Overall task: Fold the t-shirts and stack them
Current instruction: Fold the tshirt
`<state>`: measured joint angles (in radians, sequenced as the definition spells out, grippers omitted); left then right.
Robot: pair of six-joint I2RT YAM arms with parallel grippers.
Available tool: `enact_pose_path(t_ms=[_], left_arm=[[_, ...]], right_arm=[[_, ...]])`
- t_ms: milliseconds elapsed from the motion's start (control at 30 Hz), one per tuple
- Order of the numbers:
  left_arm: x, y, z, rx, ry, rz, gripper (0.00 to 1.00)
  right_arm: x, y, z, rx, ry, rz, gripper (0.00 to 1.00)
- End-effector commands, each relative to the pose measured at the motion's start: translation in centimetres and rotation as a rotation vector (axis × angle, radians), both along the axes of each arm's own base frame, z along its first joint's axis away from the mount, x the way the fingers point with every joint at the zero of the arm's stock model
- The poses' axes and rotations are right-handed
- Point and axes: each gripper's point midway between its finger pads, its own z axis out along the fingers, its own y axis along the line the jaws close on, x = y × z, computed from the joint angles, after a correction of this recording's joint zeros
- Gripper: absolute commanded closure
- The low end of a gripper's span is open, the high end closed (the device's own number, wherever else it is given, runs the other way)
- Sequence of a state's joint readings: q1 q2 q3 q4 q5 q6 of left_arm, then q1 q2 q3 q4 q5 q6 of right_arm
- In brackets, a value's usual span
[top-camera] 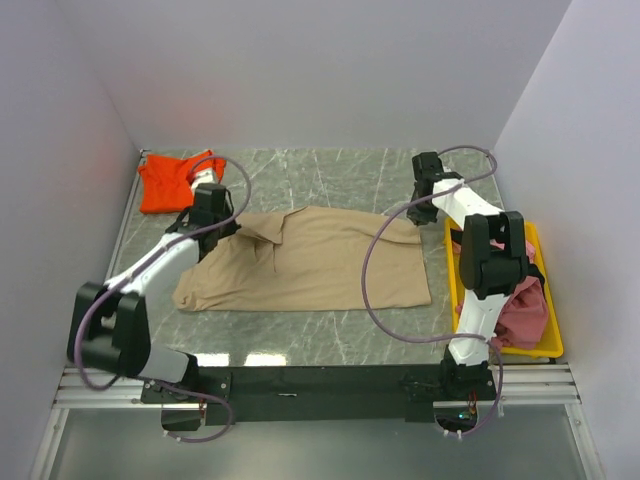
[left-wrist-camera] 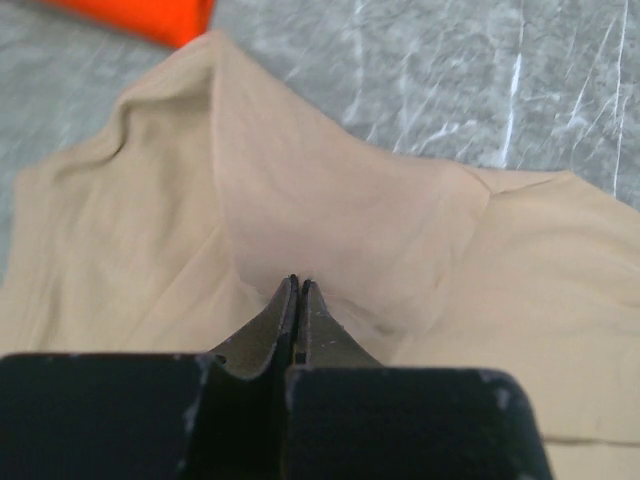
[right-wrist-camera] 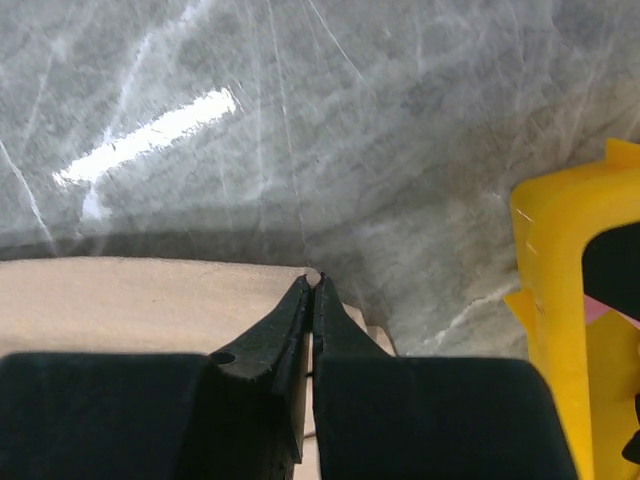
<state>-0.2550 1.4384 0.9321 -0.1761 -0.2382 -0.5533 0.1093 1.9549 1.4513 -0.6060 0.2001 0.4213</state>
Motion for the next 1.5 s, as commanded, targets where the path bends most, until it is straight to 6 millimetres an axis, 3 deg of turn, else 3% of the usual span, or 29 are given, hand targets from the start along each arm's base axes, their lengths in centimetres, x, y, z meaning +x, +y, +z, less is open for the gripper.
enact_pose_path(t_ms=[0, 233, 567, 733, 900, 1067, 1100, 1167, 1200, 1267, 1300, 1467], left_arm=[[-2.7, 1.2, 1.9, -0.051, -0.036, 0.106, 1.0], [-6.0, 1.9, 1.4, -0.14, 0.027, 0.221, 1.0], [-6.9, 2.3, 3.7, -0.168, 0.02, 0.265, 1.0], [-6.7, 3.1, 4.6, -0.148, 0.008, 0.313, 1.0], [-4.7, 3.6, 5.5, -0.136, -0.014, 0.342, 1.0], [-1.3, 4.1, 6.8, -0.143, -0.036, 0.337, 1.0], [-0.5, 4.1, 6.2, -0.129, -0.016, 0.331, 1.0], [0.9, 4.3, 7.1, -0.134, -0.027, 0.332, 1.0], [1.6, 4.2, 6.2, -0.118, -0.001, 0.321, 1.0], [2.9, 3.8, 7.0, -0.128, -0.009, 0.3, 1.0], [3.4, 3.6, 6.1, -0.119, 0.018, 0.289, 1.0], [4.3, 3.2, 6.0, -0.114, 0.072, 0.276, 1.0]], right_arm=[[-0.2, -0.3, 2.4, -0.025, -0.066, -0.005, 1.0], [-1.3, -0.8, 4.0, -0.04, -0.091, -0.011, 1.0], [-1.8, -1.0, 6.2, -0.052, -0.132, -0.005, 1.0], [-0.2, -0.9, 7.1, -0.058, -0.165, 0.023, 1.0], [2.6, -1.0, 8.8, -0.082, -0.189, 0.03, 1.0], [4.7, -0.7, 8.4, -0.086, -0.173, 0.048, 1.0], [5.1, -0.7, 8.7, -0.09, -0.176, 0.049, 1.0], [5.5, -0.8, 8.1, -0.098, -0.162, 0.049, 1.0], [5.9, -0.9, 8.5, -0.101, -0.167, 0.047, 1.0], [6.3, -0.8, 8.0, -0.103, -0.161, 0.053, 1.0], [6.6, -0.9, 8.0, -0.104, -0.161, 0.053, 1.0], [6.5, -0.7, 7.3, -0.104, -0.142, 0.062, 1.0]])
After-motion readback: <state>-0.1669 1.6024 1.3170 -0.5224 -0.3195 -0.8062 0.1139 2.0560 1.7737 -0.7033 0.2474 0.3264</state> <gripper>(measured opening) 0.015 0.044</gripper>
